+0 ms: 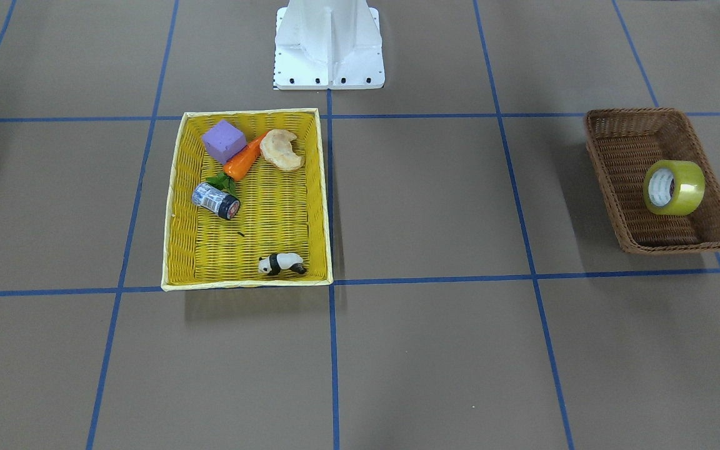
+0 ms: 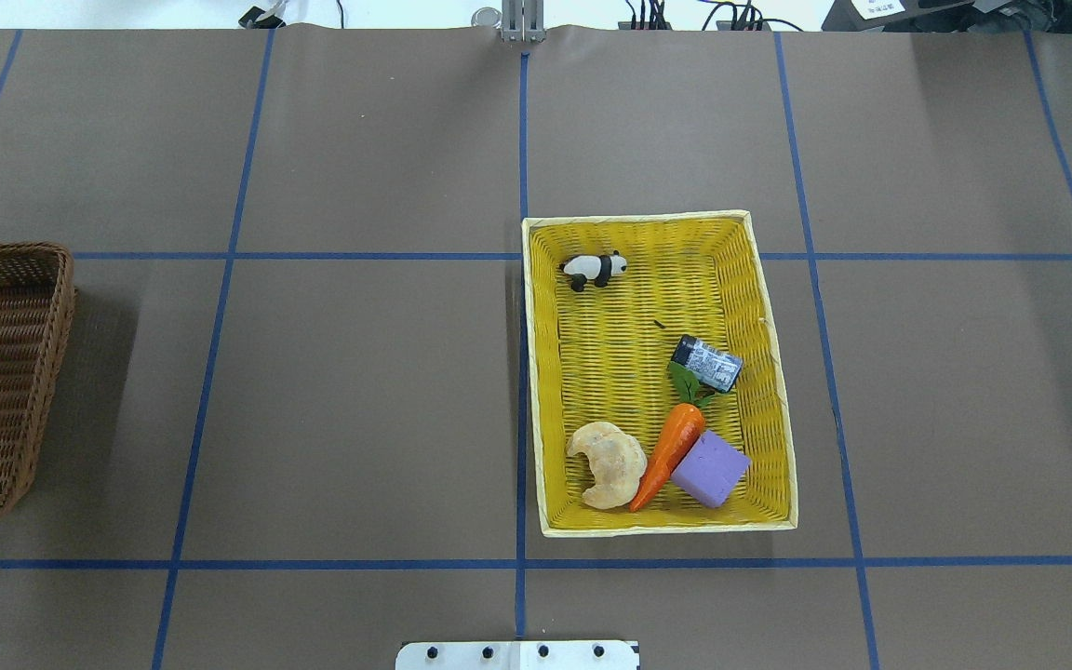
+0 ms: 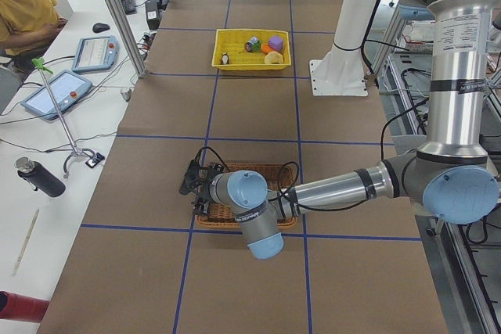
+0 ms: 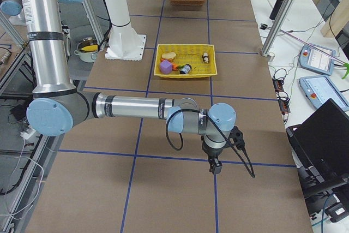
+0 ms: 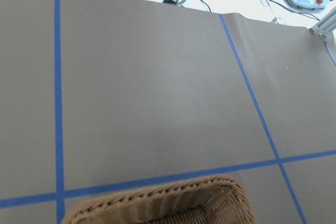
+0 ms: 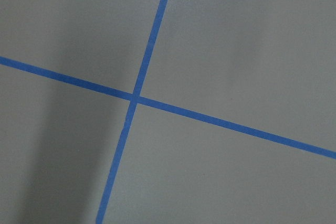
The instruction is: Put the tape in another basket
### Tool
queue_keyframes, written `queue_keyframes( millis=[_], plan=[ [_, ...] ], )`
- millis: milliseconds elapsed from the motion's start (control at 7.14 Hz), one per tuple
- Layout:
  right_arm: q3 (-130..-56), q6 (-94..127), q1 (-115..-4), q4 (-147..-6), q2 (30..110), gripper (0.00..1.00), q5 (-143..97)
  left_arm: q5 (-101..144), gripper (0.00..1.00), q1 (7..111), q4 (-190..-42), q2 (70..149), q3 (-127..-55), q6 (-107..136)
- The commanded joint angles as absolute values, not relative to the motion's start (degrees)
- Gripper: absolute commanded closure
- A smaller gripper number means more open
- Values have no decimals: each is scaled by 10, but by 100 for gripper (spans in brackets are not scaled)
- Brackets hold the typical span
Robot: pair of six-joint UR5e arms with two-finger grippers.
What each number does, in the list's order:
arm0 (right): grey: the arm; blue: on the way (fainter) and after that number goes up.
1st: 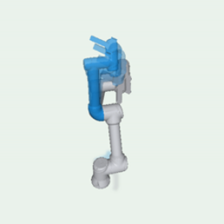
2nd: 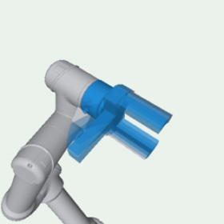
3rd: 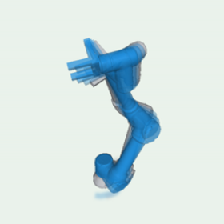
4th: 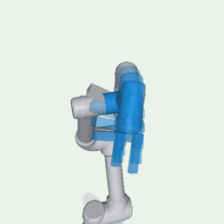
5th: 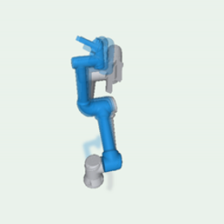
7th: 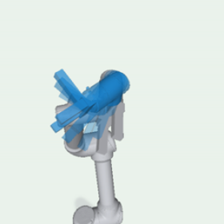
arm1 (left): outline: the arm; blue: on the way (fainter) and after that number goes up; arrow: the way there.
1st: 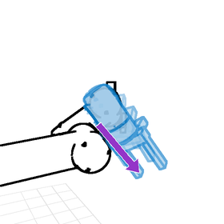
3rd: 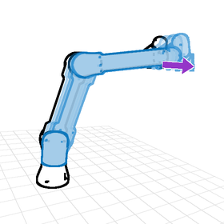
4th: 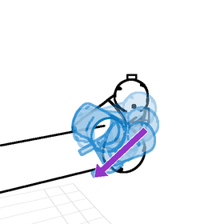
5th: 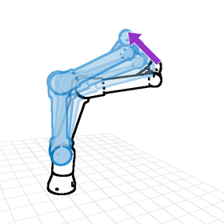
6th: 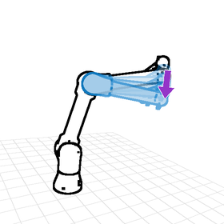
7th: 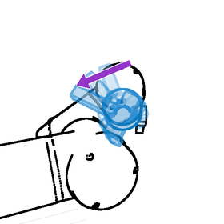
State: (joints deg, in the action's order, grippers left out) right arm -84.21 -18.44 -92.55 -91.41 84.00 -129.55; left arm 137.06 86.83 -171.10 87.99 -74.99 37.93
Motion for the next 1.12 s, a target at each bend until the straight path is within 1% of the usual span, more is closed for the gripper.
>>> queue_keyframes(
  millis=[0,140,420,561,841,981],
  plan=[
    [-839,-183,-925,-914,840,0,-1296,1321,1,870,-1668,879,-751,264],
    [-838,-182,-925,-915,841,0,-1295,1301,1,891,-1612,882,-752,161],
    [-838,-182,-925,-915,846,0,-1295,1237,2,901,-1545,883,-752,31],
    [-838,-182,-926,-914,846,0,-1296,1237,2,912,-1530,880,-751,20],
    [-838,-182,-925,-914,847,0,-1296,1253,1,947,-1455,896,-753,15],
    [-838,-182,-925,-915,848,0,-1296,1266,2,947,-1422,898,-741,29]
  ],
)
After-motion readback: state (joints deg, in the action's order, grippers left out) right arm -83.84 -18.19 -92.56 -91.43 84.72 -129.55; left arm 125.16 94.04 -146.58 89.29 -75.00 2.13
